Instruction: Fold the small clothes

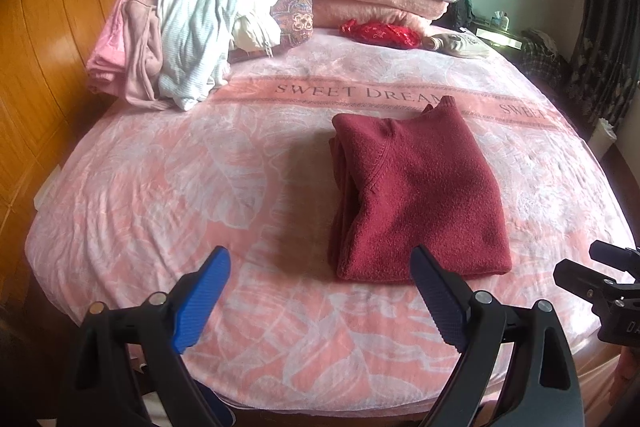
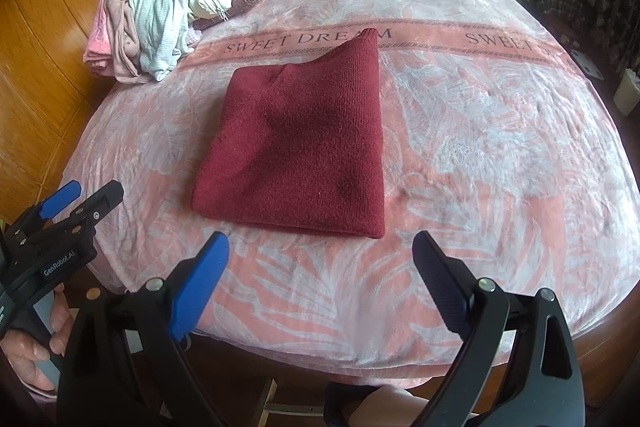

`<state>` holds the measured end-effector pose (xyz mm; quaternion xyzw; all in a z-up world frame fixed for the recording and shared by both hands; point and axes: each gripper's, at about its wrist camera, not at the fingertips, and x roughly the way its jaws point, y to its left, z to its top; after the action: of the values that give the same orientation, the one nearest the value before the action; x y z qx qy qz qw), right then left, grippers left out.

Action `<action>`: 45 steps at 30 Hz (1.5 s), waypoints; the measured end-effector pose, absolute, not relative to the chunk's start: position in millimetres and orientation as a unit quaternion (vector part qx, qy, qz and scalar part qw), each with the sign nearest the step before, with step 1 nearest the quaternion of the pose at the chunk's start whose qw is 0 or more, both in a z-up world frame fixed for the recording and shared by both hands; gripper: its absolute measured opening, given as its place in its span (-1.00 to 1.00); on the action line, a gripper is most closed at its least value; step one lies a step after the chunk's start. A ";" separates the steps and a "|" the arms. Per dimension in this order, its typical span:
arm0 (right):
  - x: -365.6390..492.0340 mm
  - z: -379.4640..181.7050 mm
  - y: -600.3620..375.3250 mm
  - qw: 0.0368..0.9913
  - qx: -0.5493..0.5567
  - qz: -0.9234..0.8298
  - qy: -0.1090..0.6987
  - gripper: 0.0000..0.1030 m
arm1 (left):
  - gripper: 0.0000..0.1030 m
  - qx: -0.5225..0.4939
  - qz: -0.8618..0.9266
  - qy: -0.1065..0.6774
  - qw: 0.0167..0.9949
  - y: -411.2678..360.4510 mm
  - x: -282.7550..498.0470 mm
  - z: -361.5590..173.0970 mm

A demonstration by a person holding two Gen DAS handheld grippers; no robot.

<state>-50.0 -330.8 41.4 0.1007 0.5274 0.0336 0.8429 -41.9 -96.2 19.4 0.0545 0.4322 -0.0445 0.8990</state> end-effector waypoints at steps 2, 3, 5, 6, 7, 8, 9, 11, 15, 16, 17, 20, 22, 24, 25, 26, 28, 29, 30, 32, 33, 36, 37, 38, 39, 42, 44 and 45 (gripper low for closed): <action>-48.4 38.2 -332.1 0.839 0.102 0.034 0.534 0.79 | 0.79 0.059 -0.045 0.433 0.899 -97.5 -40.5 18.8; -47.8 36.3 -332.9 0.837 0.102 0.033 0.536 0.79 | 0.79 0.060 -0.045 0.434 0.898 -97.9 -40.0 17.4; -46.6 33.1 -333.6 0.835 0.100 0.029 0.540 0.79 | 0.79 0.061 -0.044 0.440 0.895 -97.4 -38.4 14.0; -45.7 31.4 -334.1 0.834 0.099 0.027 0.542 0.79 | 0.79 0.062 -0.042 0.442 0.894 -97.4 -37.3 12.2; -44.3 29.2 -335.2 0.833 0.098 0.024 0.544 0.79 | 0.80 0.064 -0.041 0.443 0.893 -97.8 -36.2 10.5; -43.6 27.0 -335.8 0.832 0.097 0.021 0.546 0.79 | 0.80 0.065 -0.040 0.445 0.892 -98.0 -34.6 8.7; -42.5 24.6 -336.6 0.831 0.096 0.017 0.548 0.79 | 0.81 0.066 -0.039 0.448 0.891 -97.5 -33.3 6.7; -40.2 19.7 -336.5 0.828 0.090 0.010 0.554 0.79 | 0.81 0.066 -0.037 0.456 0.887 -97.1 -30.7 2.0; -37.9 15.8 -333.7 0.827 0.081 0.005 0.557 0.79 | 0.82 0.070 -0.041 0.465 0.882 -98.8 -29.0 -4.4; -37.4 16.1 -332.9 0.828 0.079 0.004 0.555 0.79 | 0.82 0.069 -0.043 0.466 0.881 -99.1 -28.9 -5.3; -37.2 16.7 -332.0 0.829 0.078 0.005 0.554 0.79 | 0.82 0.069 -0.044 0.468 0.880 -99.2 -28.8 -5.7; -36.1 18.8 -330.2 0.832 0.078 0.012 0.549 0.79 | 0.82 0.069 -0.046 0.470 0.878 -99.1 -29.0 -6.6; -35.0 19.5 -329.3 0.834 0.073 0.012 0.547 0.79 | 0.82 0.071 -0.046 0.471 0.878 -98.9 -29.0 -6.9; -34.6 19.4 -329.1 0.833 0.073 0.013 0.548 0.79 | 0.82 0.071 -0.046 0.473 0.877 -98.5 -29.0 -7.5; -34.3 19.1 -329.1 0.833 0.074 0.014 0.548 0.79 | 0.82 0.072 -0.047 0.475 0.876 -98.6 -28.5 -8.1; -33.9 18.4 -329.1 0.832 0.074 0.014 0.549 0.79 | 0.82 0.073 -0.047 0.476 0.875 -98.3 -28.0 -8.7; -33.7 18.1 -328.9 0.832 0.074 0.015 0.550 0.79 | 0.82 0.075 -0.047 0.476 0.875 -99.0 -28.0 -9.2; -33.9 18.1 -328.7 0.832 0.074 0.015 0.549 0.79 | 0.82 0.076 -0.046 0.475 0.875 -99.1 -27.8 -9.0; -34.0 18.1 -328.6 0.832 0.074 0.014 0.549 0.79 | 0.82 0.077 -0.047 0.475 0.876 -99.4 -28.0 -8.9; -34.1 18.3 -327.9 0.833 0.074 0.015 0.548 0.79 | 0.82 0.078 -0.049 0.473 0.876 -100.2 -27.6 -8.7; -33.8 18.0 -327.9 0.833 0.074 0.015 0.549 0.79 | 0.82 0.079 -0.049 0.473 0.876 -100.5 -27.7 -8.7; -33.8 18.2 -327.1 0.832 0.074 0.016 0.550 0.80 | 0.82 0.077 -0.048 0.475 0.875 -100.8 -27.8 -9.1; -33.2 18.2 -327.4 0.831 0.074 0.017 0.551 0.80 | 0.82 0.077 -0.047 0.476 0.875 -100.6 -27.4 -9.3; -33.0 18.1 -327.3 0.831 0.074 0.017 0.551 0.80 | 0.82 0.077 -0.047 0.477 0.874 -99.8 -26.8 -9.6; -33.0 18.0 -327.1 0.831 0.074 0.018 0.552 0.80 | 0.82 0.076 -0.047 0.478 0.874 -99.5 -26.5 -10.0; -32.9 17.6 -327.2 0.830 0.074 0.019 0.553 0.80 | 0.82 0.075 -0.046 0.480 0.873 -98.6 -25.5 -10.6; -32.9 17.1 -327.4 0.829 0.074 0.018 0.553 0.80 | 0.82 0.075 -0.046 0.480 0.873 -98.4 -25.6 -10.6; -32.9 17.0 -327.4 0.829 0.075 0.018 0.554 0.80 | 0.82 0.074 -0.046 0.479 0.874 -98.3 -25.7 -10.4</action>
<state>-32.9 -327.4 17.0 0.0747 0.5537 0.0179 0.8292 -25.7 -98.3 -10.4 0.0742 0.4787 -0.0457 0.8736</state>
